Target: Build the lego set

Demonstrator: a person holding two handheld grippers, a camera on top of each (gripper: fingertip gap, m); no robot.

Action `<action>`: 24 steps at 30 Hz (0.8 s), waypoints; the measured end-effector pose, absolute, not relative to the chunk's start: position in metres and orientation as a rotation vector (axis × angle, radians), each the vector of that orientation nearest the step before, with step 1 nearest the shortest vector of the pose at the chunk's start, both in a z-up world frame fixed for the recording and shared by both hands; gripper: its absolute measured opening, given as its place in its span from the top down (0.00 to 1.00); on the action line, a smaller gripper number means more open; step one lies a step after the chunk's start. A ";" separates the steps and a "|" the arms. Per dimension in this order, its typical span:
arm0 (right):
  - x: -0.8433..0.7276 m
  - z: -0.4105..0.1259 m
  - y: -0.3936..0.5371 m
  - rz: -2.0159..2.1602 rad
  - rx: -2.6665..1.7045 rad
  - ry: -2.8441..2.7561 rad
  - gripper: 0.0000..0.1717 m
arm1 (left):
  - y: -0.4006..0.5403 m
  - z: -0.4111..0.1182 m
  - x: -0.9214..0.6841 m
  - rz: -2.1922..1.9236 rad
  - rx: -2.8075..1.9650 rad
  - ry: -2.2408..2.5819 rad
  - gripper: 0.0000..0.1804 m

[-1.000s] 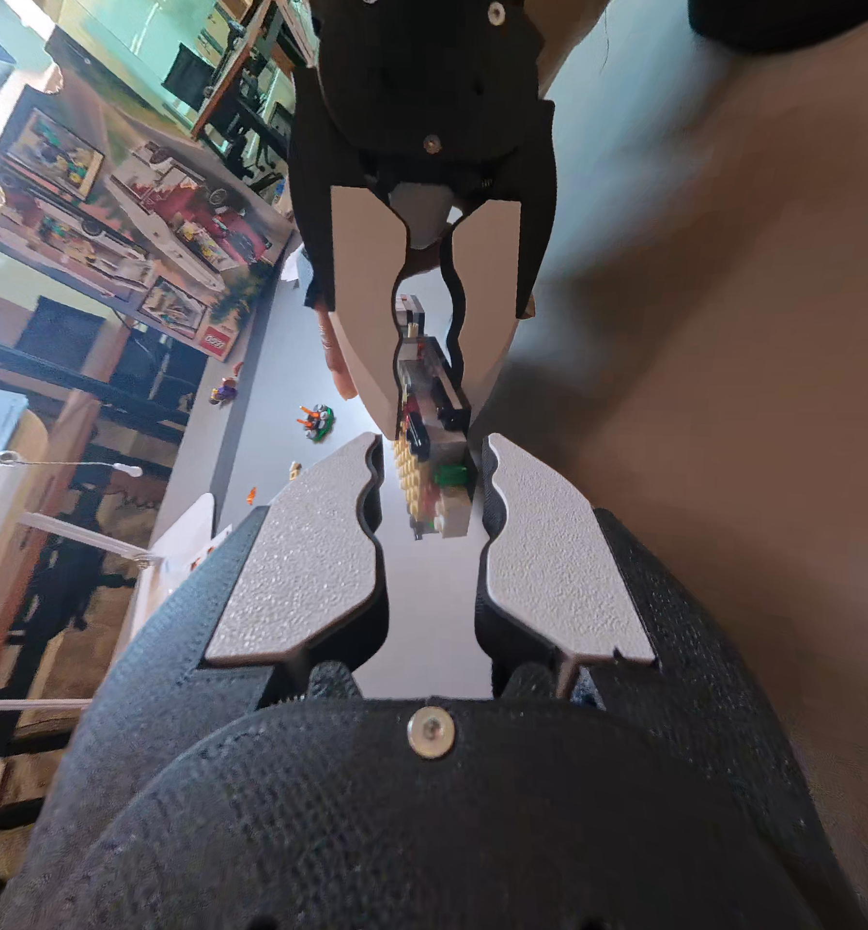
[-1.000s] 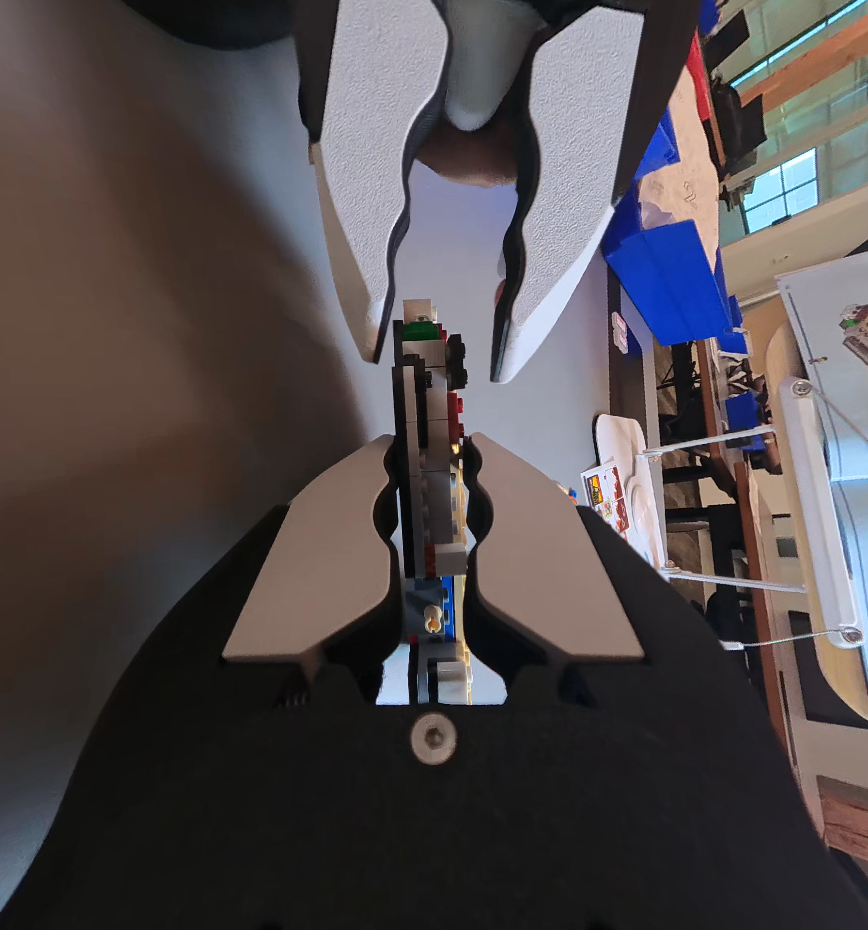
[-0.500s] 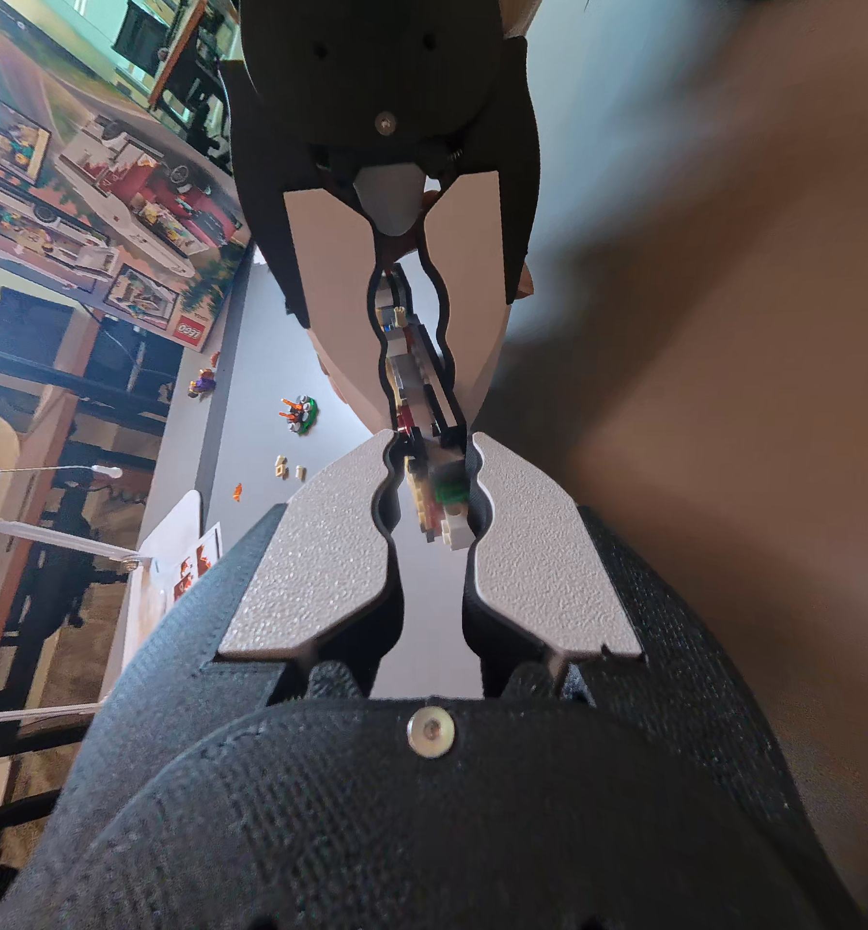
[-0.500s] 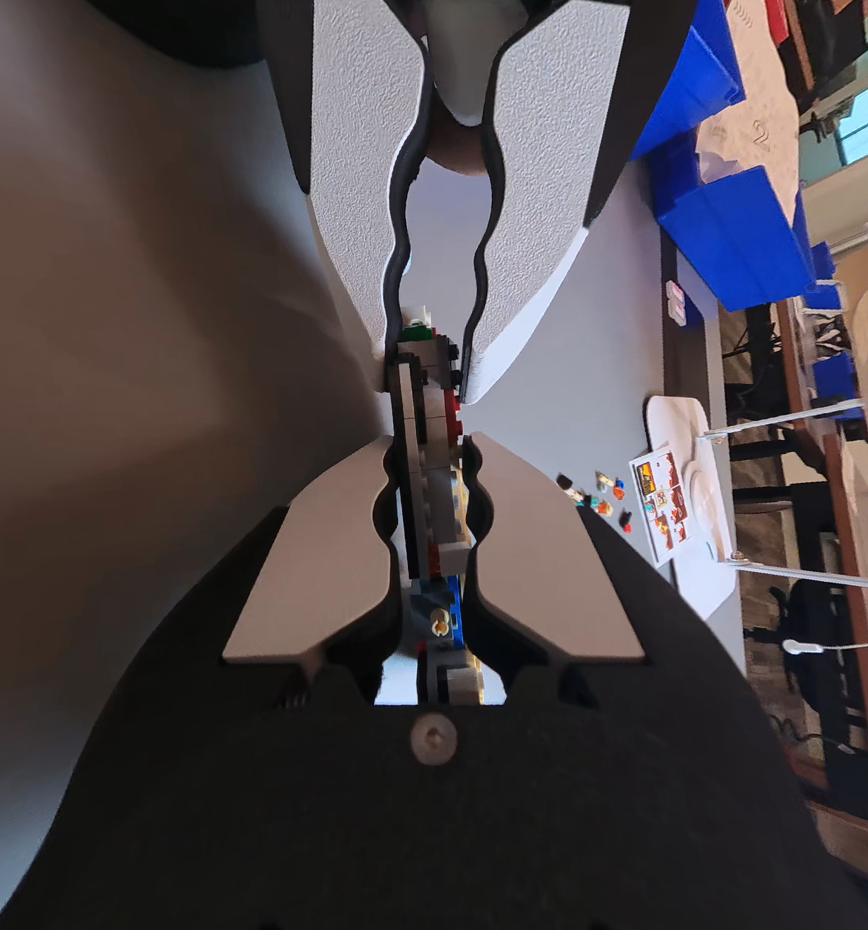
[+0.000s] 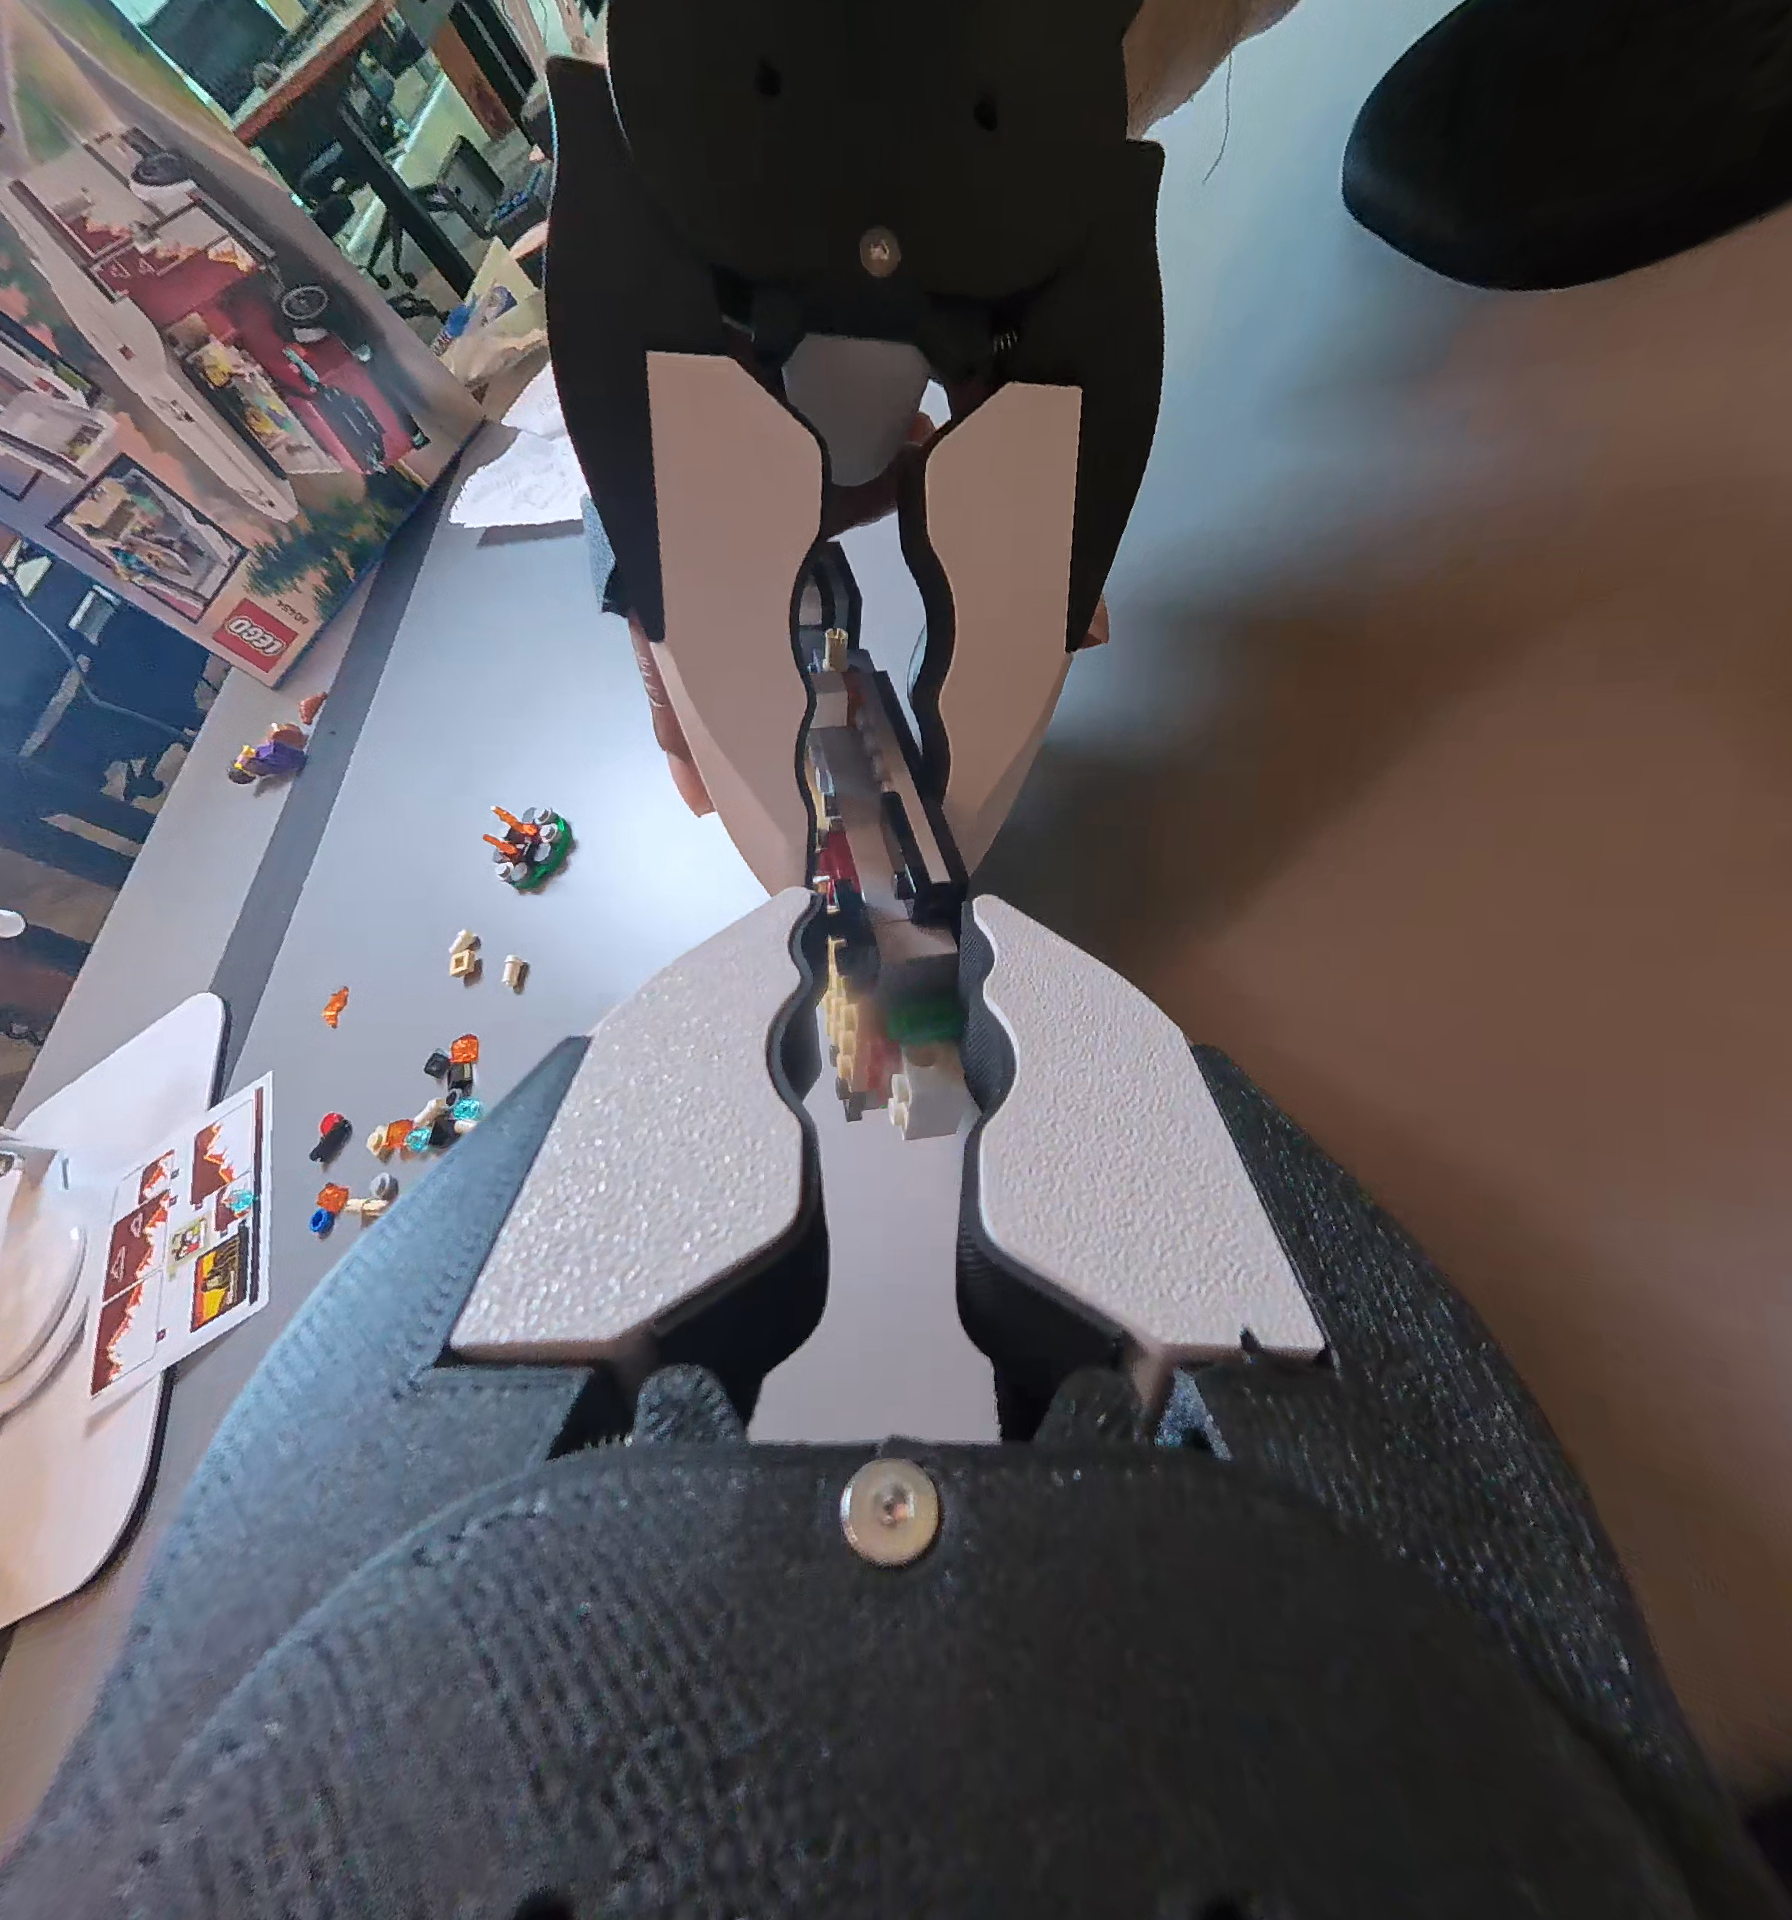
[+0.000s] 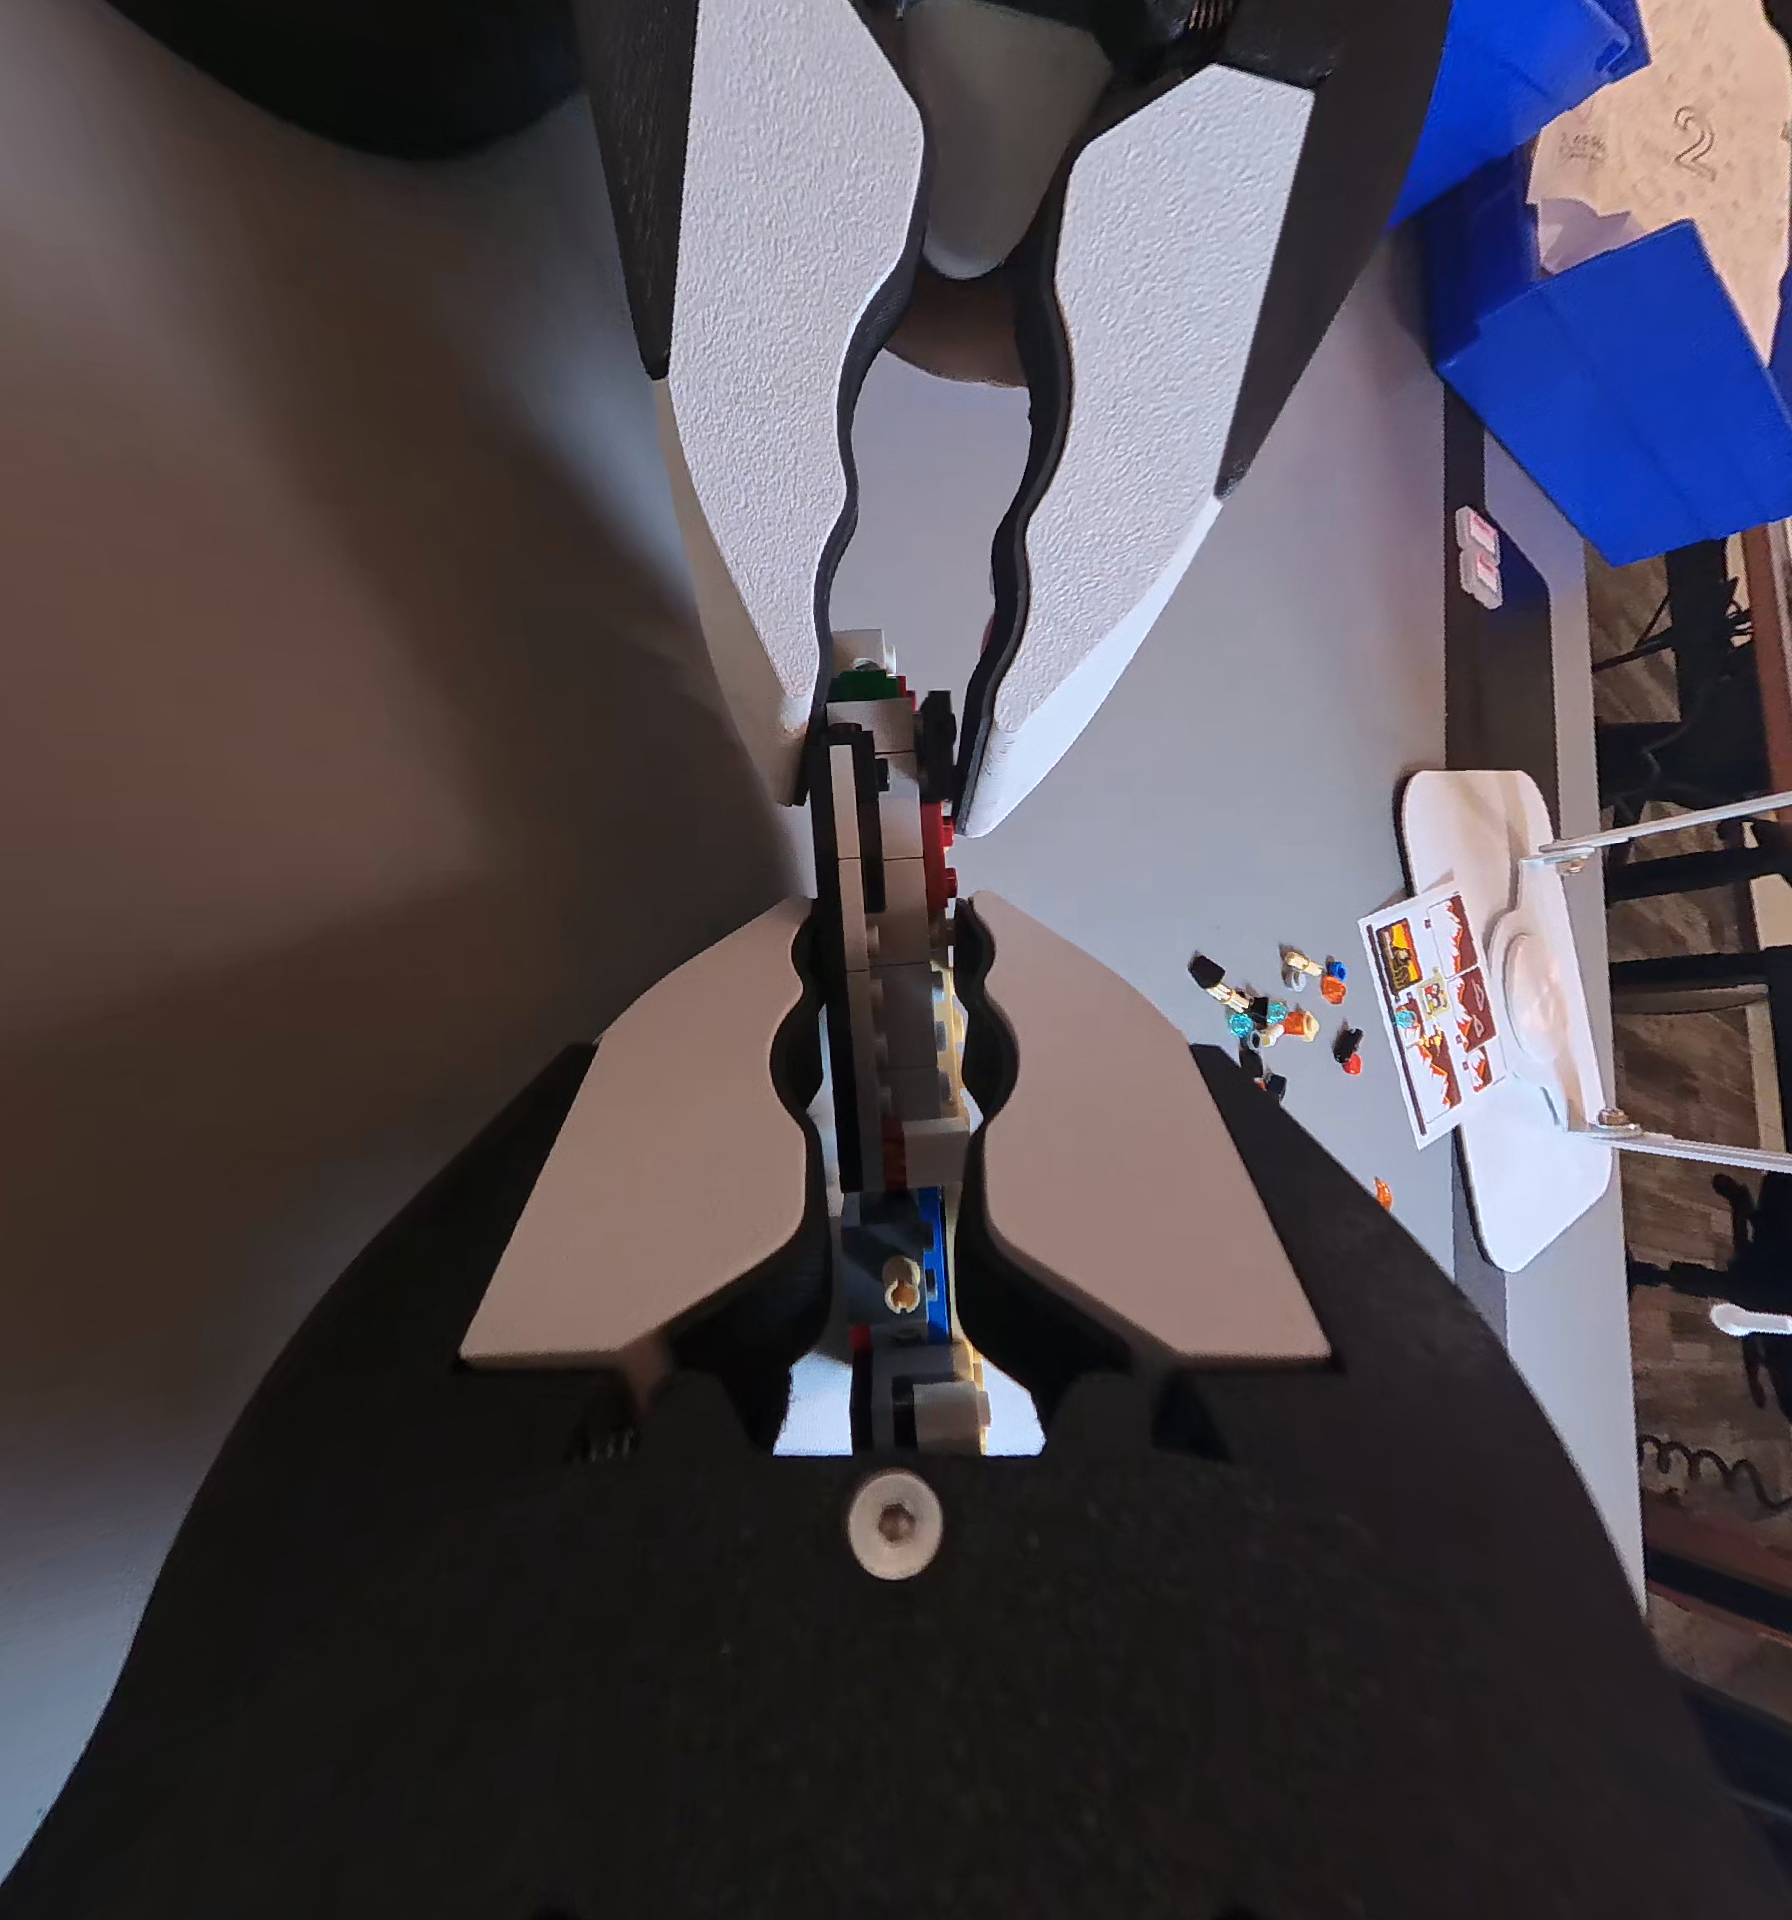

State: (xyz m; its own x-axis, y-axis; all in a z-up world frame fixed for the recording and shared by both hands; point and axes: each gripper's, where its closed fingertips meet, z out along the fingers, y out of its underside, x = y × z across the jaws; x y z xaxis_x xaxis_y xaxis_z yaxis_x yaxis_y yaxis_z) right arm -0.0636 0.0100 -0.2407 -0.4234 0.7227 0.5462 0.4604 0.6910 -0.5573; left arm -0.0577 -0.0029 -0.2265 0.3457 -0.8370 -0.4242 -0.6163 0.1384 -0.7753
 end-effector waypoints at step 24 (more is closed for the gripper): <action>-0.063 -0.239 0.006 0.483 -1.024 -2.093 0.87 | -0.007 -0.224 -0.058 -0.385 -1.588 1.213 0.88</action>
